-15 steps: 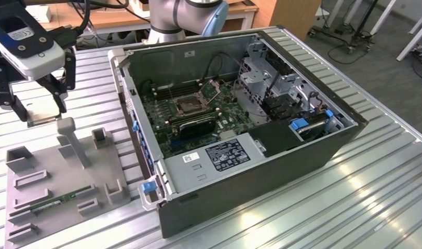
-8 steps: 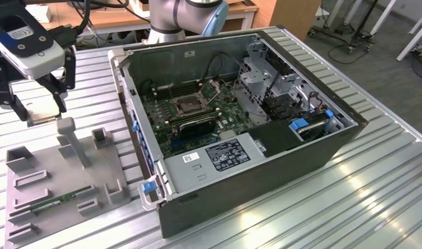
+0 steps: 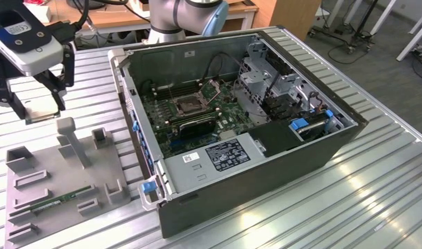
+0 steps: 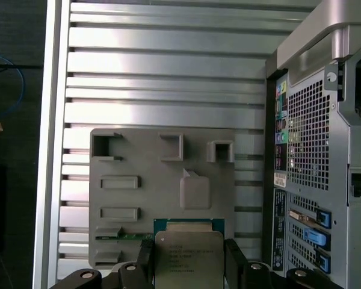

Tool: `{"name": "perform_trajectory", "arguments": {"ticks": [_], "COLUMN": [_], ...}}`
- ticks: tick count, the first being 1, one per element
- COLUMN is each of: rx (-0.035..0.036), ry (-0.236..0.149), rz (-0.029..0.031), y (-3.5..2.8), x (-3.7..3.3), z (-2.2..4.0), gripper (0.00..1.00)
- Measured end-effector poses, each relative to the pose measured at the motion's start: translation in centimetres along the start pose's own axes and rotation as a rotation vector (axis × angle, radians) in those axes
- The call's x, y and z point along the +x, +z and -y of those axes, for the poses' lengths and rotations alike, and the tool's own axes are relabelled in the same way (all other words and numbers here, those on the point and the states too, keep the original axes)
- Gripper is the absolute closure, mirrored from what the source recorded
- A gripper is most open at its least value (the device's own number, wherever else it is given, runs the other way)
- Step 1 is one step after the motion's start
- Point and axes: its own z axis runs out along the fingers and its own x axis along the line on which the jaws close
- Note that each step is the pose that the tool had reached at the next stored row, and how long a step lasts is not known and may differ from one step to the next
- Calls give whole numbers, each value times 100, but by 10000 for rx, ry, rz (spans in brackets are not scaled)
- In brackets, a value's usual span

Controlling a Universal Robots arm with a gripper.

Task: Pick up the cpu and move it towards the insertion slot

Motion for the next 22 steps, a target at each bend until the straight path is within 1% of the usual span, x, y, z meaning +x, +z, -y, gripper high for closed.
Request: {"name": "perform_trajectory", "arguments": {"ticks": [4, 12, 16, 22], "rx": [0, 2, 0, 0], "ry": [0, -1, 1, 0], "rz": [1, -2, 1, 0], "y": [-30, -34, -32, -32], "x": [0, -7, -66, -204], "z": [-1, -1, 0, 3], "gripper": [45, 45, 45, 45]}}
